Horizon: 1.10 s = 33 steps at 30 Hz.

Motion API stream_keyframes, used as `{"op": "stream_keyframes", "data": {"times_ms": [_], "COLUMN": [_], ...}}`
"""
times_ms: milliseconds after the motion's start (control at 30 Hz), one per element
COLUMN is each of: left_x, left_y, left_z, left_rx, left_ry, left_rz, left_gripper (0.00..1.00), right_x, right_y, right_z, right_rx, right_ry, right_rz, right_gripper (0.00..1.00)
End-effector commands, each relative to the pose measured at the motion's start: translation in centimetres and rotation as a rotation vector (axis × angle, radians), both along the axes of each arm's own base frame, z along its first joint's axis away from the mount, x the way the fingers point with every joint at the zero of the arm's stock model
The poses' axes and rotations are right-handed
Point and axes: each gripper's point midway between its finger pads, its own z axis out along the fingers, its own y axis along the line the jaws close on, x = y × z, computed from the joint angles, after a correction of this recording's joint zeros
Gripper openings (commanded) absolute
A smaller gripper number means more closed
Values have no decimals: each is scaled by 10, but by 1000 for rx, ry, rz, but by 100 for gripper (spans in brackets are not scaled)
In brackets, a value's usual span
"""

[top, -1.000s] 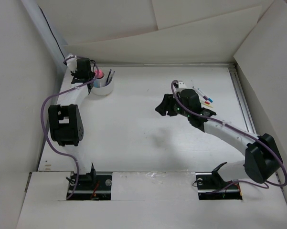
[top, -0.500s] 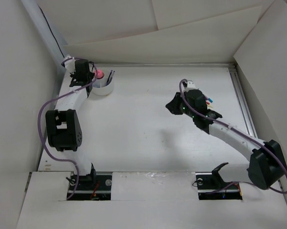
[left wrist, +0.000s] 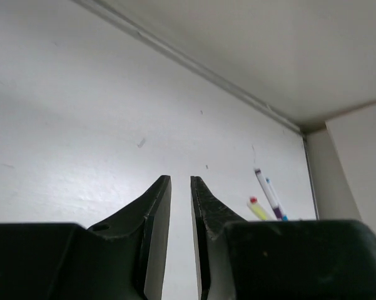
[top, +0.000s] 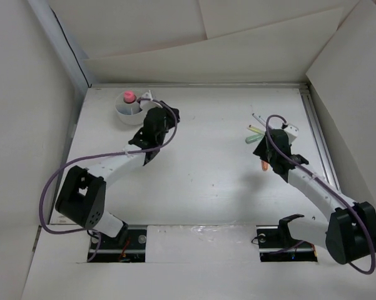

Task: Sort the stationery into containers
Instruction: Grab a piece of stationery with the right arm

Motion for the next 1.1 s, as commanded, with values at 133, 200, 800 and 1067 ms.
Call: {"op": "stream_keyframes", "data": {"times_ms": [133, 200, 800, 1067], "left_x": [-40, -50, -77, -80], "left_y": [-52, -51, -53, -55], "left_z": [15, 10, 8, 5], "left_rx": [-81, -101, -143, -145], "left_ry": [-94, -98, -142, -141], "left_rz": [-210, -236, -322, -343], "left_gripper": [15, 15, 15, 15], "right_x": [0, 1, 10, 8], "right_y": [-40, -52, -38, -31], "right_z": [-14, -27, -73, -81], "right_rx": [77, 96, 202, 143], "right_ry": [58, 100, 265, 336], "right_rz": [-124, -148, 4, 26], "right_gripper": [62, 62, 59, 51]}}
